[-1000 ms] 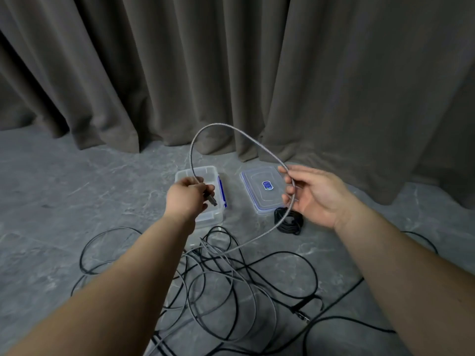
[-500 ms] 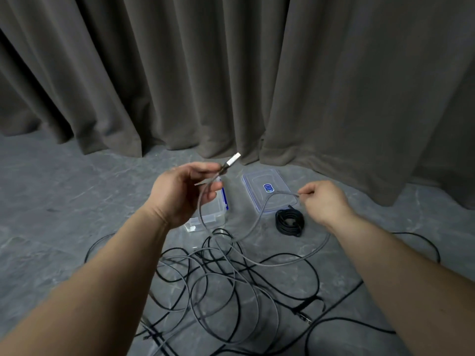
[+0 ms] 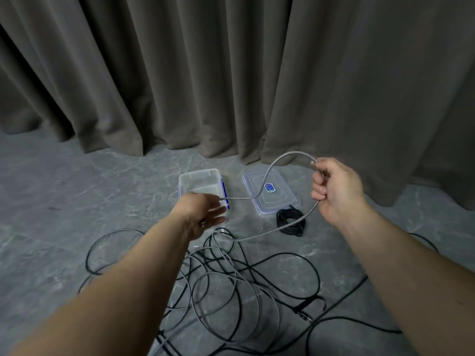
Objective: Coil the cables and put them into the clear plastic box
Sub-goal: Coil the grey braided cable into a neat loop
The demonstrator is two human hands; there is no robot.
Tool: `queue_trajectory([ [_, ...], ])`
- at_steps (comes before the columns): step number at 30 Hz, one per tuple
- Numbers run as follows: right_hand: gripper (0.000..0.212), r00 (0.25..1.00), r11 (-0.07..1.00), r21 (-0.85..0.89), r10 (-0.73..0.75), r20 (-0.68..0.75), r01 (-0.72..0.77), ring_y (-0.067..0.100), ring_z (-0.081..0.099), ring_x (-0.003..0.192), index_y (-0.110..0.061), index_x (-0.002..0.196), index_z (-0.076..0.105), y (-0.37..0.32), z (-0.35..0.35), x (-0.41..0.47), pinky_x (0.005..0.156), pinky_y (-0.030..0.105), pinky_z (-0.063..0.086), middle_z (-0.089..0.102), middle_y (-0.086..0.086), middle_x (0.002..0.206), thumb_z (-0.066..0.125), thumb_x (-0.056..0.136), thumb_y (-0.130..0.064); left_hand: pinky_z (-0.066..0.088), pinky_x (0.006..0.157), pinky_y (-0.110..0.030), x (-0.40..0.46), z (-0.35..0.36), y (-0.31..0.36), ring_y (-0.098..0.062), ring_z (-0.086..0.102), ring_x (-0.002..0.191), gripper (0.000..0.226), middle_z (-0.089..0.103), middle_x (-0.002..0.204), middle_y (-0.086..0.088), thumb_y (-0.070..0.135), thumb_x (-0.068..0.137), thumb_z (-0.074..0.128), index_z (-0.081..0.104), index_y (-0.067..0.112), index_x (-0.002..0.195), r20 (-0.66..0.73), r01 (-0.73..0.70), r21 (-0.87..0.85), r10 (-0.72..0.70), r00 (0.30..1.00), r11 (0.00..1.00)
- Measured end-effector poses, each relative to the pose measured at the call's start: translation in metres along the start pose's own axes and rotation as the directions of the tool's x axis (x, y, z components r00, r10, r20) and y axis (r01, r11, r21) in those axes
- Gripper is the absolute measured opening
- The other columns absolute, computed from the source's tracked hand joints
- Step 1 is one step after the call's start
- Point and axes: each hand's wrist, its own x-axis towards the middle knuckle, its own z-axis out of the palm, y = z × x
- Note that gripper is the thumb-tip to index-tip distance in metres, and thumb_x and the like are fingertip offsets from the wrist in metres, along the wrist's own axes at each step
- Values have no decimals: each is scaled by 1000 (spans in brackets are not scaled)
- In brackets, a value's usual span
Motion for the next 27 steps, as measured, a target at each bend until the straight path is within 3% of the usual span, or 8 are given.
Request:
queue_trajectory([
  [2,23,999,999,-18,-26,35,27,7,21,35,-15,72,53,1,2,-1,36,16,13,40,-3,43,46,87,1,49,41,-19,-2,0,-1,-9,59,45,15,65,75,-11,7,98,49,59,-1,91,61,97,-21,-95,994,995],
  [5,26,990,984,-166,-48,130,70,6,23,37,-14,72,58,6,4,-3,37,15,15,46,-3,47,48,88,5,23,42,-14,-4,3,3,-5,38,42,22,55,70,0,17,96,53,63,11,77,60,-34,105,28,998,994],
  [8,25,964,927,-359,-15,265,113,8,29,46,-15,73,65,13,6,-9,39,15,20,48,2,57,56,87,4,29,45,-16,-16,11,12,-6,54,54,13,70,86,2,17,97,54,67,13,94,165,-205,21,199,966,979],
  [11,23,933,868,-458,-17,361,193,7,40,54,-21,75,69,20,12,-13,46,14,31,55,-6,63,63,86,-1,36,60,-21,-27,16,15,-3,68,78,22,74,101,9,18,101,45,64,18,112,370,-217,8,199,907,976],
  [15,16,924,872,-439,-40,379,217,2,49,54,-25,90,67,27,17,-14,51,13,39,64,-3,97,66,87,-8,48,64,-22,-32,18,14,-7,68,64,26,74,95,3,13,100,42,66,16,112,489,-205,-4,181,853,979],
  [18,20,914,899,-395,-14,406,189,3,45,49,-25,104,59,28,16,-15,47,15,38,65,-2,85,66,88,-16,51,52,-15,-35,19,16,-6,59,50,25,74,88,1,13,100,43,67,12,109,491,-250,-43,239,838,967],
  [21,5,913,911,-377,-1,408,169,-1,39,40,-20,92,65,28,23,-19,41,13,31,53,-1,65,62,90,-16,41,46,-15,-36,29,16,-6,44,40,26,67,64,-1,18,102,44,67,8,96,382,-406,-38,388,839,913],
  [27,15,981,968,-247,8,194,41,2,23,35,-14,82,65,29,25,-11,35,16,18,39,0,61,59,93,-20,41,66,-27,-42,39,17,-9,58,58,32,65,66,1,21,103,36,66,10,97,380,-376,81,320,868,923],
])
